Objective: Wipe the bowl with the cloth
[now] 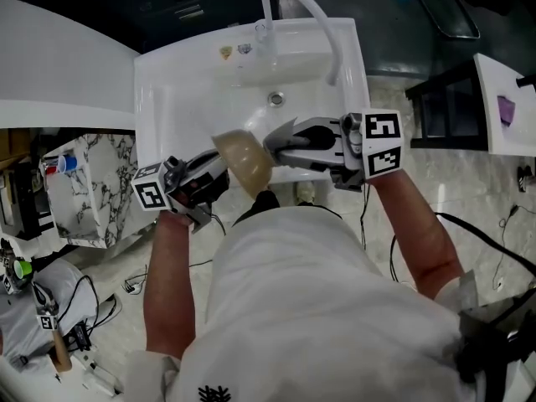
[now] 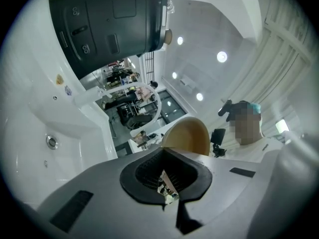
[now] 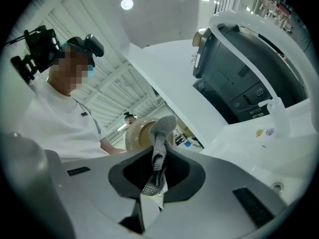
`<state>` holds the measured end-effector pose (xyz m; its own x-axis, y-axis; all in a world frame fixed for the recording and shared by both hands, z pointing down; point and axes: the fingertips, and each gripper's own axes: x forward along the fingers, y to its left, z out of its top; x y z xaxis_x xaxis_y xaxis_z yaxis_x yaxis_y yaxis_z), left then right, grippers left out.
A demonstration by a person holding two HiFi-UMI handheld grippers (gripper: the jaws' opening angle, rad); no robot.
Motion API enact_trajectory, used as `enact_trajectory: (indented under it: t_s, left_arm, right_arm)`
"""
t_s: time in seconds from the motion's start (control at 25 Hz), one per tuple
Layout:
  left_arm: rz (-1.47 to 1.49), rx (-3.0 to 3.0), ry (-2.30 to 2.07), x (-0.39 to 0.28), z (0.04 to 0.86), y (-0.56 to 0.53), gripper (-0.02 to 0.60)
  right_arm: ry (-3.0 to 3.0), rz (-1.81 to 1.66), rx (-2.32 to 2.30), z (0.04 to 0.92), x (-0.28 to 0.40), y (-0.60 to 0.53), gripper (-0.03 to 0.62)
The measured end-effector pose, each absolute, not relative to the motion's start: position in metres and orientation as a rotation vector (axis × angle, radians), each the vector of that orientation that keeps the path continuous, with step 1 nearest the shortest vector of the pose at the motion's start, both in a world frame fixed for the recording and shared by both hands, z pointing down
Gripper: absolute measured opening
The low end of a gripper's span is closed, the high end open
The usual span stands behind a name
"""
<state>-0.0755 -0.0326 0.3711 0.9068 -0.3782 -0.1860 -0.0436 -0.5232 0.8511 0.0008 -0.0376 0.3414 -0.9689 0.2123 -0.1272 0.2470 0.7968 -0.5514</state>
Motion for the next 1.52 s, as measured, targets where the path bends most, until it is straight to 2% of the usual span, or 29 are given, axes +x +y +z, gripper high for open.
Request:
enact_trajectory:
  t_s: [0.52,1.52]
  left_arm:
    - [-0.375,2.057,-0.261,-0.064,0.384,-0.022,0.012]
    - [-0.458,2.034,-0.386,-0.085,0.389,-0.041,0.012]
  right_arm:
    - [2.873,-0.773,0.361,0.307,0.008,-0.044,0.043]
    - [3.029,-0.794,0.335,0.345,0.004,-0.030,0.043]
